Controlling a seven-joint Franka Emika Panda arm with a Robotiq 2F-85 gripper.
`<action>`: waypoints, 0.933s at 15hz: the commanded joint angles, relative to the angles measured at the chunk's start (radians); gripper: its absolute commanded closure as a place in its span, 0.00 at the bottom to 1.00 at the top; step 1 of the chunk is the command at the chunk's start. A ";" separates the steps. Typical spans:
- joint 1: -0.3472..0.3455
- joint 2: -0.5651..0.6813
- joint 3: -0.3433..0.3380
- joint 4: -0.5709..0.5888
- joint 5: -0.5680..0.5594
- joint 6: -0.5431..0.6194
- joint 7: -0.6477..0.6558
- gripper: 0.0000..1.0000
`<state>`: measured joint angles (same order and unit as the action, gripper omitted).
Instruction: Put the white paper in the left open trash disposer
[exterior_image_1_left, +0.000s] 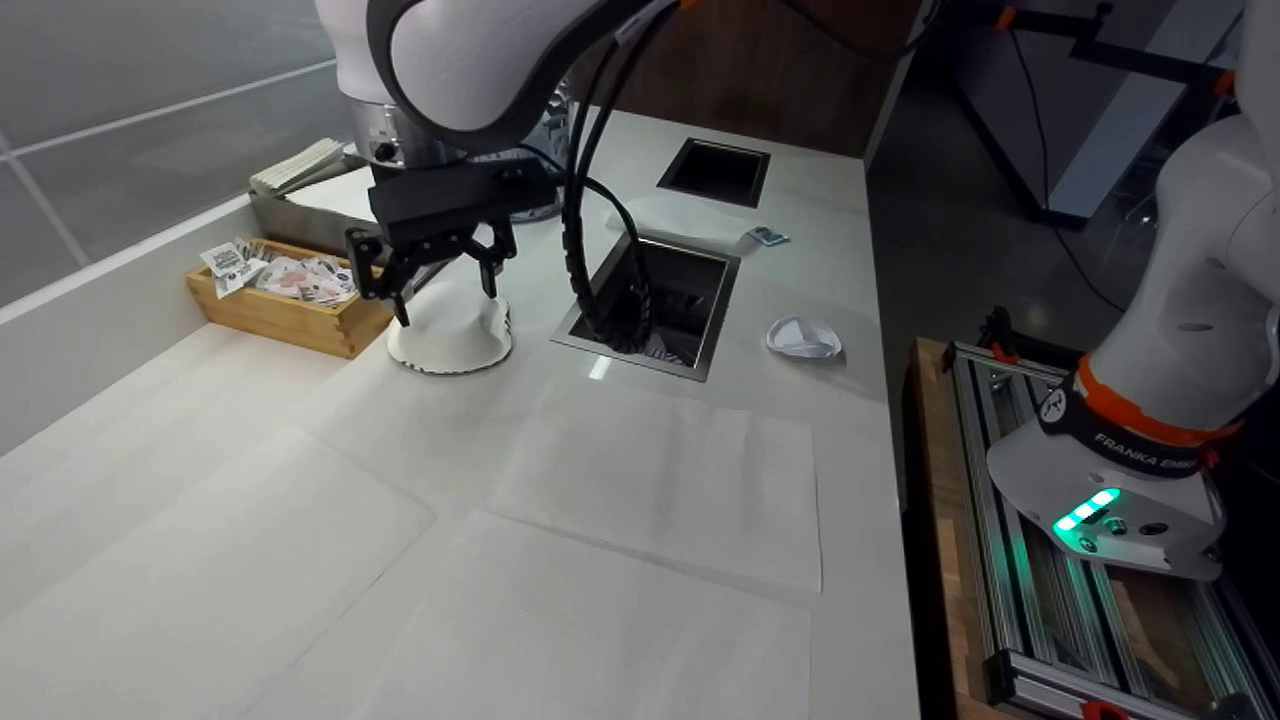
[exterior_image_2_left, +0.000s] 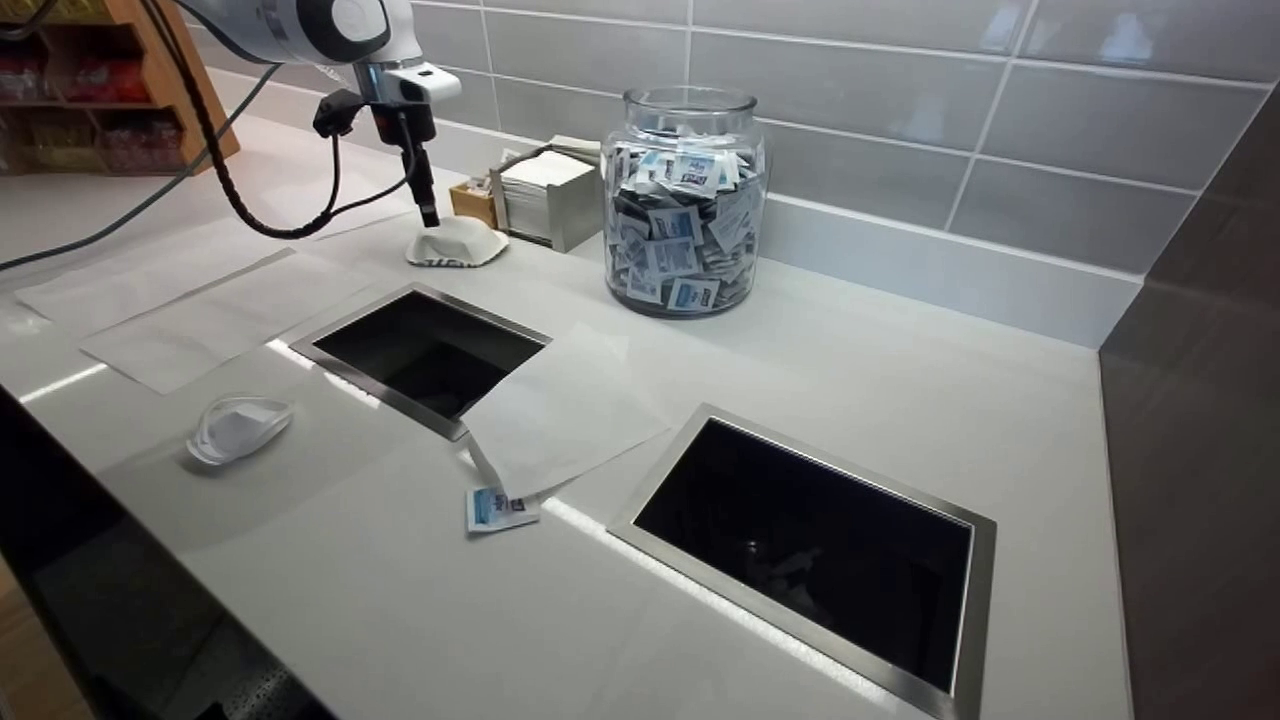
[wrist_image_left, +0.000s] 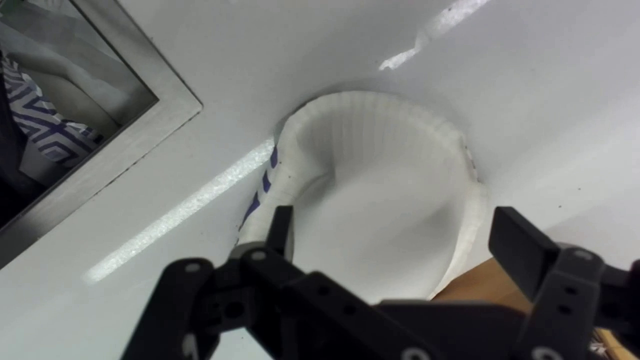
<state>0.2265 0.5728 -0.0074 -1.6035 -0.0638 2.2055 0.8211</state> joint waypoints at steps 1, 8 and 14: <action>0.014 0.031 -0.014 0.027 0.004 -0.001 0.044 0.00; 0.010 0.046 -0.029 0.018 -0.001 0.015 0.076 0.00; -0.001 0.076 -0.012 0.026 0.048 0.047 0.068 0.00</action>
<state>0.2246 0.6148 -0.0247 -1.5959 -0.0375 2.2309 0.8809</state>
